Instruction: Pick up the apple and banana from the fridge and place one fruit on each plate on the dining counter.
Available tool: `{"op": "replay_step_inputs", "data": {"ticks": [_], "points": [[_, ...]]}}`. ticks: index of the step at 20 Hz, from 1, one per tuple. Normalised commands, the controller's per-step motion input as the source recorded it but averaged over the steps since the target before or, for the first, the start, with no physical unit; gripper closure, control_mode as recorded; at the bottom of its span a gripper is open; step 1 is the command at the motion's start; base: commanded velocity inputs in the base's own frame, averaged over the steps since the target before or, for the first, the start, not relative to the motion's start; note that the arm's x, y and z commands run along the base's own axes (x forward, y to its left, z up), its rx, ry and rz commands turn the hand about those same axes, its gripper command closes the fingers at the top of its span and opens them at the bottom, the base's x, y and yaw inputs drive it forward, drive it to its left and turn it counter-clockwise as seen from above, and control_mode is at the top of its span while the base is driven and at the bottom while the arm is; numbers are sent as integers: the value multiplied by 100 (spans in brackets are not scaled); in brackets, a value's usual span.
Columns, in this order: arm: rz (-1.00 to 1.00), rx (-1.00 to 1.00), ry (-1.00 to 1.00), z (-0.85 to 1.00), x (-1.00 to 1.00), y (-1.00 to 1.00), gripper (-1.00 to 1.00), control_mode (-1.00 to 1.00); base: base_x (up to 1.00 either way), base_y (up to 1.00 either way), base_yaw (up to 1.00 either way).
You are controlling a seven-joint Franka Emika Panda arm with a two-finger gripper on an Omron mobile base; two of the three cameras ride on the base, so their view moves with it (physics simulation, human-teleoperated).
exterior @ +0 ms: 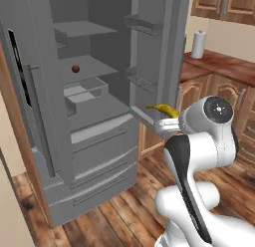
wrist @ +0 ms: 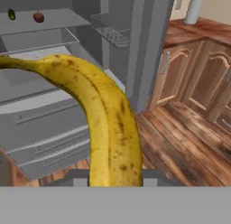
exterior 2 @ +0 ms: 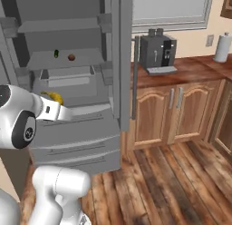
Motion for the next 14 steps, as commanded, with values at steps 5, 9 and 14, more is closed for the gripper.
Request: {"op": "replay_step_inputs", "data": {"ticks": [5, 9, 14], "points": [[0, 0, 0, 0, 0, 0, 100, 100, -71, 13, -47], [0, 0, 0, 0, 0, 0, 100, 100, -80, 25, -49], [0, 0, 0, 0, 0, 0, 100, 100, -88, 19, -47]]}}
